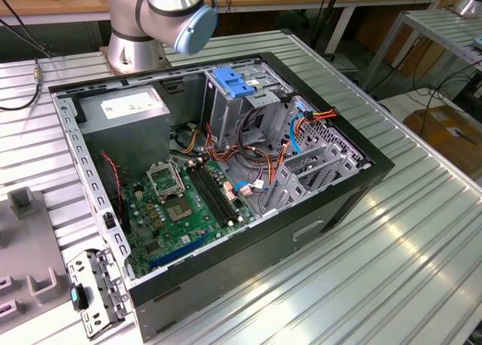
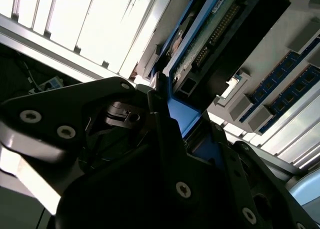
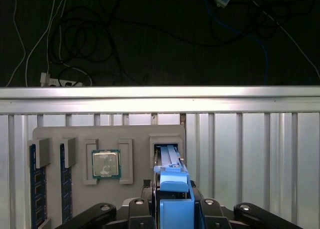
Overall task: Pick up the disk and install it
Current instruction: 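Pick up the disk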
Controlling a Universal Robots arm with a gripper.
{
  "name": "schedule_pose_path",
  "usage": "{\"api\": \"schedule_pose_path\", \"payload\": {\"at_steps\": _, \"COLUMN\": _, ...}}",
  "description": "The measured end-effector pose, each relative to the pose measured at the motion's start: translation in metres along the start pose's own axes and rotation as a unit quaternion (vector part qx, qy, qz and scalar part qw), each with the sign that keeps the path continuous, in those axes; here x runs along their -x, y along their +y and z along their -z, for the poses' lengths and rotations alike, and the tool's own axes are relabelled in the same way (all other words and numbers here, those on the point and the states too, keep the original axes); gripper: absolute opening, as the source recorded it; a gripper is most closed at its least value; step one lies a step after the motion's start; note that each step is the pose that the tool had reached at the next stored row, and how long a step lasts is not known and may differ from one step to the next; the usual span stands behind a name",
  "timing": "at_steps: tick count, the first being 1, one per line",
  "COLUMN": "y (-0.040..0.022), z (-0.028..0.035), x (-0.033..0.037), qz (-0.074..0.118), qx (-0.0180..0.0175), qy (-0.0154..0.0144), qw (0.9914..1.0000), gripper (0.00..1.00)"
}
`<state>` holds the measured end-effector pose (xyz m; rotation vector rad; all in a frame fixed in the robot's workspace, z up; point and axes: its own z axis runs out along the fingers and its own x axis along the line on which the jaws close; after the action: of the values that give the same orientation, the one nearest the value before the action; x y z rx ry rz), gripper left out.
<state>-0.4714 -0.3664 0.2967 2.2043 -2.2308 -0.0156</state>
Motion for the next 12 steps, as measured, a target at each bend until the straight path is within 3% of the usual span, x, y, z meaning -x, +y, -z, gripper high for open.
{"api": "schedule_pose_path", "payload": {"at_steps": 12, "y": 0.0001, "z": 0.0112, "x": 0.0001, "qz": 0.0, "qx": 0.0001, "qy": 0.0, "qw": 1.0, "gripper": 0.37}}
